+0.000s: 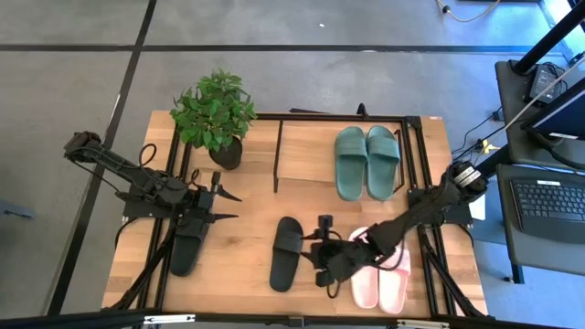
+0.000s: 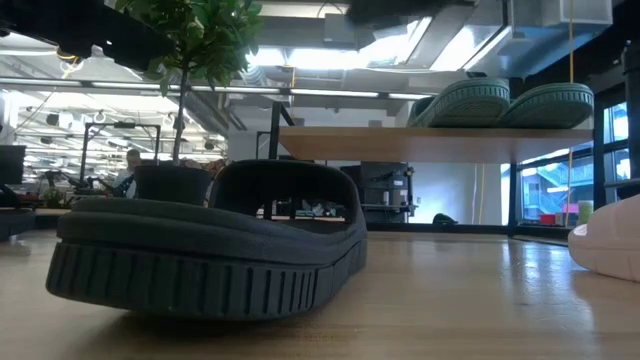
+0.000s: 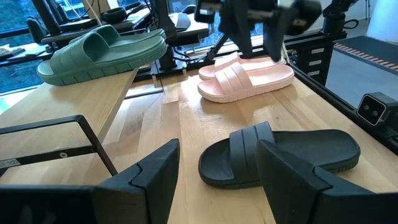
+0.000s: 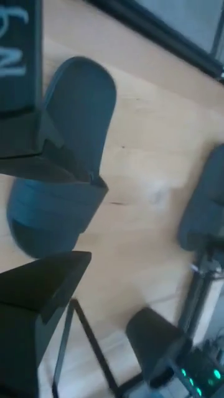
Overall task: Pick and place slides into the shelf
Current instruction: Put the right black slides on the shelf
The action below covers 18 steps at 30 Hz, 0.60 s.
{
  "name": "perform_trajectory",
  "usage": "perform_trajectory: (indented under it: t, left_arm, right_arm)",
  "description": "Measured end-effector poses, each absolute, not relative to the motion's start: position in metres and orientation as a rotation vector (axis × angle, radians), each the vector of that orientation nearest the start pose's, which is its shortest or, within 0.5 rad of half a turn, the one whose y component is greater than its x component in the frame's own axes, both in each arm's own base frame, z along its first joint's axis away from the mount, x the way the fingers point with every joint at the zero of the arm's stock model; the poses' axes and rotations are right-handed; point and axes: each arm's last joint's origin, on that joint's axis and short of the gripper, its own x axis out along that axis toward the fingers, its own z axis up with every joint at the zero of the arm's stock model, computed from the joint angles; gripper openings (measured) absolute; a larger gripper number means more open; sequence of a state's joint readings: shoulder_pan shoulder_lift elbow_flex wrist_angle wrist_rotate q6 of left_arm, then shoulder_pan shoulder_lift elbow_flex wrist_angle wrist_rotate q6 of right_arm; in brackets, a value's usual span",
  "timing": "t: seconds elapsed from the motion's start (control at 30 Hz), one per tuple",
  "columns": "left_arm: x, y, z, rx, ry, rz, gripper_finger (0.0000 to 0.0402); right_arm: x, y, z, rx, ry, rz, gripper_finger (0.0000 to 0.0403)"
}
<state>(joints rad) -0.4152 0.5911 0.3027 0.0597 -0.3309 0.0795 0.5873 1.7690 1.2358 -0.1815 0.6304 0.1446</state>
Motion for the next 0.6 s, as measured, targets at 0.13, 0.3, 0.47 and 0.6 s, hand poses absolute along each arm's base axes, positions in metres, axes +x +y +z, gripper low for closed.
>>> perform_trajectory:
  t: [0.13,0.3,0.47,0.6]
  left_arm:
    - [0.137,-0.05,0.217,0.162,0.209,-0.092,0.0204]
    - [0.137,-0.05,0.217,0.161,0.209,-0.092,0.0204]
    - [0.137,-0.05,0.217,0.137,0.21,-0.093,0.0204]
    - [0.137,-0.05,0.217,0.11,0.212,-0.091,0.0204]
  right_arm:
    - [0.341,0.198,0.213,-0.304,0.632,-0.077,0.0186]
    - [0.355,0.207,0.201,-0.368,0.687,-0.066,0.0186]
    - [0.37,0.215,0.187,-0.433,0.798,-0.08,0.0186]
    - [0.382,0.217,0.174,-0.431,0.862,-0.112,0.0186]
